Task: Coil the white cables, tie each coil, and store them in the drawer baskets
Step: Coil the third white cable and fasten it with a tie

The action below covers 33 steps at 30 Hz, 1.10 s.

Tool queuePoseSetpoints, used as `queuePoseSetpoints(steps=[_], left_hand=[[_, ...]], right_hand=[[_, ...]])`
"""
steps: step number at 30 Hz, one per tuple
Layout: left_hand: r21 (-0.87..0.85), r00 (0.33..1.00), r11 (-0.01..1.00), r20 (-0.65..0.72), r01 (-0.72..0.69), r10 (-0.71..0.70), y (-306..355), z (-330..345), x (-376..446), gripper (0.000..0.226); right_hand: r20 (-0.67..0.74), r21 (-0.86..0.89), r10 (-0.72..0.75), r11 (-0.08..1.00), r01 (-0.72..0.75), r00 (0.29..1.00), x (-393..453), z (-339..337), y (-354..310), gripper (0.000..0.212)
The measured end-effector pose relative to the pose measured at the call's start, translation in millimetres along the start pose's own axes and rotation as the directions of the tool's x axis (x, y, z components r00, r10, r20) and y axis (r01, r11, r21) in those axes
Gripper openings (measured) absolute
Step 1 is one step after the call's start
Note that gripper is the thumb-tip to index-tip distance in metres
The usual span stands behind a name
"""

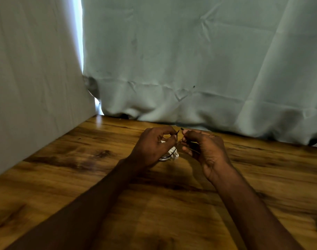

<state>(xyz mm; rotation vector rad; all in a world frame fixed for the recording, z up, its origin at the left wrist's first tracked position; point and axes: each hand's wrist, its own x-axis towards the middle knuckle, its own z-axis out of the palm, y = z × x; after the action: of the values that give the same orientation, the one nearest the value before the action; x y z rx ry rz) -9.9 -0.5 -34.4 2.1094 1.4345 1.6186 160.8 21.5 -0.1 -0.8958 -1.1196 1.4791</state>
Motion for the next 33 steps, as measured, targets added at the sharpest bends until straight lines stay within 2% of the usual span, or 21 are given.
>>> queuePoseSetpoints(steps=[5,10,20,25,33], left_hand=[[-0.028,1.0,1.0,0.005,0.012,-0.012,-0.5,-0.3,0.4,0.01],[-0.027,1.0,1.0,0.018,0.003,-0.002,2.7,-1.5,-0.3,0.012],[-0.029,1.0,1.0,0.012,0.005,-0.005,0.6,-1.9,0.8,0.012],[-0.037,0.999,0.999,0.026,0.023,-0.022,1.1,-0.9,0.3,0.012],[-0.018,0.999,1.0,0.041,0.013,-0.013,-0.8,-0.5,0.8,0.013]], right_hand=[[0.024,-0.01,-0.009,1.0,0.009,1.0,-0.6,0.9,0.4,0.011],[0.019,-0.029,-0.024,0.999,0.025,1.0,-0.2,0.5,1.9,0.02],[0.008,-0.183,-0.082,0.98,0.082,0.997,-2.1,2.3,3.9,0.014],[-0.032,-0.097,-0.112,0.989,0.109,0.993,0.2,1.1,-0.4,0.003],[-0.029,-0.106,-0.106,0.989,0.102,0.994,0.1,0.3,1.5,0.006]])
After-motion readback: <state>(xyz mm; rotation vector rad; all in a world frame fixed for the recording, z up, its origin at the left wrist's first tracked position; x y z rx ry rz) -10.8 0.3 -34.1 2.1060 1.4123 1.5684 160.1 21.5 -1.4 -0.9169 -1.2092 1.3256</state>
